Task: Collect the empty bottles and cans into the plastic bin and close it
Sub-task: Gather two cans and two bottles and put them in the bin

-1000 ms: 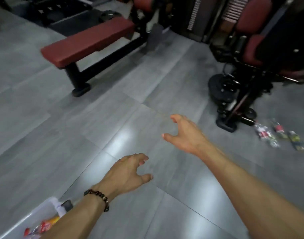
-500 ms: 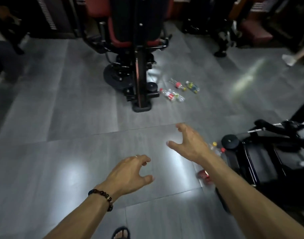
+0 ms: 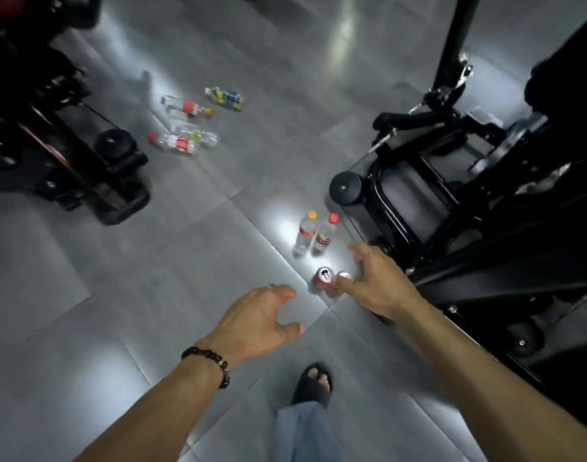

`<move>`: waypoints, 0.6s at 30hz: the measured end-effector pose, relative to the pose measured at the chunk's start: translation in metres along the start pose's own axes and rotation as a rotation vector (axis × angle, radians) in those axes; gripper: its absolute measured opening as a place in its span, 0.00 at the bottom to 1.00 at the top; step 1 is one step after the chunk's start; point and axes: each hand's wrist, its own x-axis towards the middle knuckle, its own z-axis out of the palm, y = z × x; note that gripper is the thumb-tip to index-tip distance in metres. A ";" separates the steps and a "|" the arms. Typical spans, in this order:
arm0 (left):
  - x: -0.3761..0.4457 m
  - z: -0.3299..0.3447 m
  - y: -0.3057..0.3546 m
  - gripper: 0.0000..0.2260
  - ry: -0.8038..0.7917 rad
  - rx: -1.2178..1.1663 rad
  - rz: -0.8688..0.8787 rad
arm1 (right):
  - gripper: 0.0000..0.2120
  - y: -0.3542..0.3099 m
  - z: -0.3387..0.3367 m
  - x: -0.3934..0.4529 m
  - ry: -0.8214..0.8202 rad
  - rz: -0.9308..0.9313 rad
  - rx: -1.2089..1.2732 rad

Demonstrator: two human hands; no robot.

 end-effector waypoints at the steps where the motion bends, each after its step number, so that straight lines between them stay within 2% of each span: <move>1: 0.024 0.013 -0.002 0.28 -0.017 -0.001 -0.001 | 0.32 0.020 0.007 0.016 -0.010 0.027 0.004; 7: 0.146 0.085 -0.029 0.28 -0.109 0.009 -0.002 | 0.36 0.110 0.065 0.103 -0.048 0.128 0.067; 13: 0.278 0.162 -0.093 0.27 -0.062 0.030 0.003 | 0.38 0.191 0.159 0.194 0.008 0.189 0.064; 15: 0.319 0.189 -0.113 0.29 -0.054 0.056 0.023 | 0.41 0.216 0.190 0.223 0.032 0.197 0.073; 18: 0.370 0.225 -0.140 0.39 -0.062 0.098 0.080 | 0.44 0.248 0.230 0.259 0.054 0.213 0.110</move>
